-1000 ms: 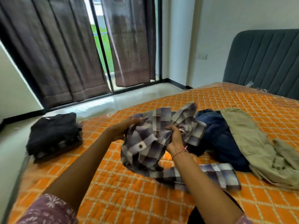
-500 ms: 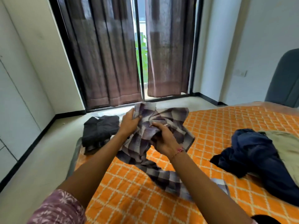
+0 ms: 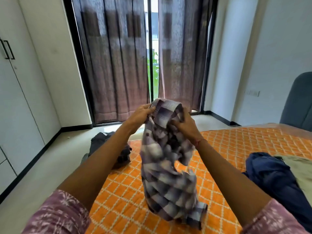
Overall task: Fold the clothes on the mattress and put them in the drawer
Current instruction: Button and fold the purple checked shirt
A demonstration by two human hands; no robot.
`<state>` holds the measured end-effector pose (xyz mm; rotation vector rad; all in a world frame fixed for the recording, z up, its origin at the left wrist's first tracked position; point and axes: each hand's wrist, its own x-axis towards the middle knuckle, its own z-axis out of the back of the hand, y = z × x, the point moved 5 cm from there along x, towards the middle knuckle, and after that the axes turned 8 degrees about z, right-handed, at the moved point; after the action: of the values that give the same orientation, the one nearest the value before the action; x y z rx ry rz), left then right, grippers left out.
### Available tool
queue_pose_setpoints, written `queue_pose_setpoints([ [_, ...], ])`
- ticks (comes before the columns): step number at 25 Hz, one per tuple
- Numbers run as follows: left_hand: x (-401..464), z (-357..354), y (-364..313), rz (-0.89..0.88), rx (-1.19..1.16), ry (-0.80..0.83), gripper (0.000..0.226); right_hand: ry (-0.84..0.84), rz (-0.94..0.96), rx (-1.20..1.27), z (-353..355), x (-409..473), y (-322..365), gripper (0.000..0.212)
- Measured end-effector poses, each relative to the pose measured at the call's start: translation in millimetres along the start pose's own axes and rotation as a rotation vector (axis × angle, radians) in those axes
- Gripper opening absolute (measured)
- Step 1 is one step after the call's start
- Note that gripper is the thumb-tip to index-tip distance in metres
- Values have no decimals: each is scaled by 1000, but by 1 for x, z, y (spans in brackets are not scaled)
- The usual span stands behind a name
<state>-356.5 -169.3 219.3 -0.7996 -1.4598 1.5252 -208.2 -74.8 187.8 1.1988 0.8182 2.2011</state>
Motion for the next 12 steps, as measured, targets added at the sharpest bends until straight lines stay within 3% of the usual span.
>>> queue_pose_setpoints([
  [2,1,-4,-1,-26,177,-71,14,-71,-49,61,7,14,3,19],
  [5,0,-18,-12,-179,466,-190,72,-155,63,-106,22,33,31,17],
  [6,0,-28,-20,-213,629,-193,77,-144,112,-152,23,39,44,18],
  [9,-6,-44,-36,-137,1003,-416,44,-112,206,-235,23,51,64,13],
  [12,-7,-32,-35,-54,1026,-521,27,-21,242,-239,33,48,60,9],
])
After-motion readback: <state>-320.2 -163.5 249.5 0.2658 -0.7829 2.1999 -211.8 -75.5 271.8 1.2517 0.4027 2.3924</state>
